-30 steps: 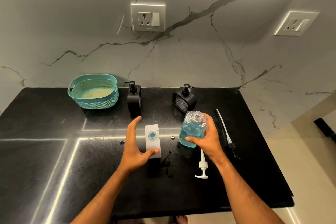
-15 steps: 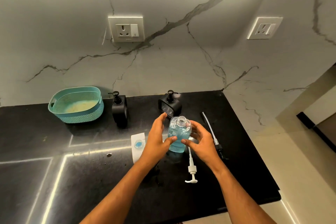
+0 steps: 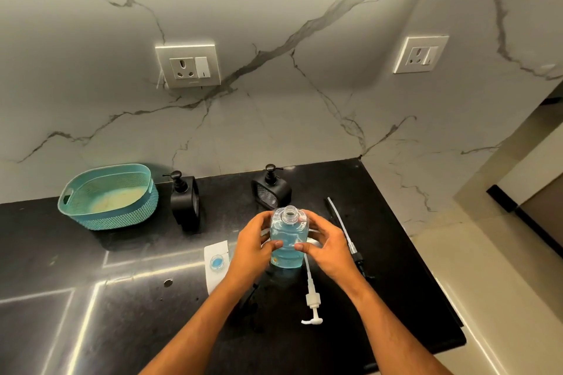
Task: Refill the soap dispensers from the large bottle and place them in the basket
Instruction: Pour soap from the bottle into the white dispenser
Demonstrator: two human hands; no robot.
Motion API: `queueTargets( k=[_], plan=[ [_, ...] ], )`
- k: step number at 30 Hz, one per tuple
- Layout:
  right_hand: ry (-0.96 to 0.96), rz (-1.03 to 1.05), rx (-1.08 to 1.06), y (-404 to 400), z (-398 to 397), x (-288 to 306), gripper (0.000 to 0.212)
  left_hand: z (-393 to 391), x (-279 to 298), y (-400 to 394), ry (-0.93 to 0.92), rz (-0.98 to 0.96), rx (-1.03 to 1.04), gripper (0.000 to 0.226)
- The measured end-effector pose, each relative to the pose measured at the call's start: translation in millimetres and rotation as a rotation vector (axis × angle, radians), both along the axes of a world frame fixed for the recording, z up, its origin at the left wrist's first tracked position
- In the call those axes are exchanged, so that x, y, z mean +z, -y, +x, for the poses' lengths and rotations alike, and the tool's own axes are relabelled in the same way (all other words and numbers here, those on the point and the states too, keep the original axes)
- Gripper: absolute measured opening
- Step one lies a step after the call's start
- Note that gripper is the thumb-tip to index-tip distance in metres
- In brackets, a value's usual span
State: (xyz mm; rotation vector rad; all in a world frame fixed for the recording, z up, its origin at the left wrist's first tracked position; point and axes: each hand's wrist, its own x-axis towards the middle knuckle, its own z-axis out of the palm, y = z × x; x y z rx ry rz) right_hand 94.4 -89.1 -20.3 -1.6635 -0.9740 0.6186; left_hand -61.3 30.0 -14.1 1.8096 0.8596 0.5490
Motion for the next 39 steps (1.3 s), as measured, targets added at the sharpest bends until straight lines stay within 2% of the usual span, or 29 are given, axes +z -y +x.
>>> queueTargets(
  k=[16, 27, 39],
  plan=[
    [-0.079, 0.129, 0.005, -27.9, 102.5, 49.0, 0.071, 108.2, 40.2, -31.0, 0.166, 0.046, 0.020, 0.052],
    [-0.141, 0.022, 0.051, -65.2, 155.8, 18.0, 0.076, 164.5, 4.0, -48.4, 0.055, 0.017, 0.129, 0.061],
    [-0.214, 0.028, 0.051, -81.2, 171.3, 2.8, 0.072, 182.6, -2.2, -54.7, 0.023, 0.078, 0.140, 0.055]
  ],
)
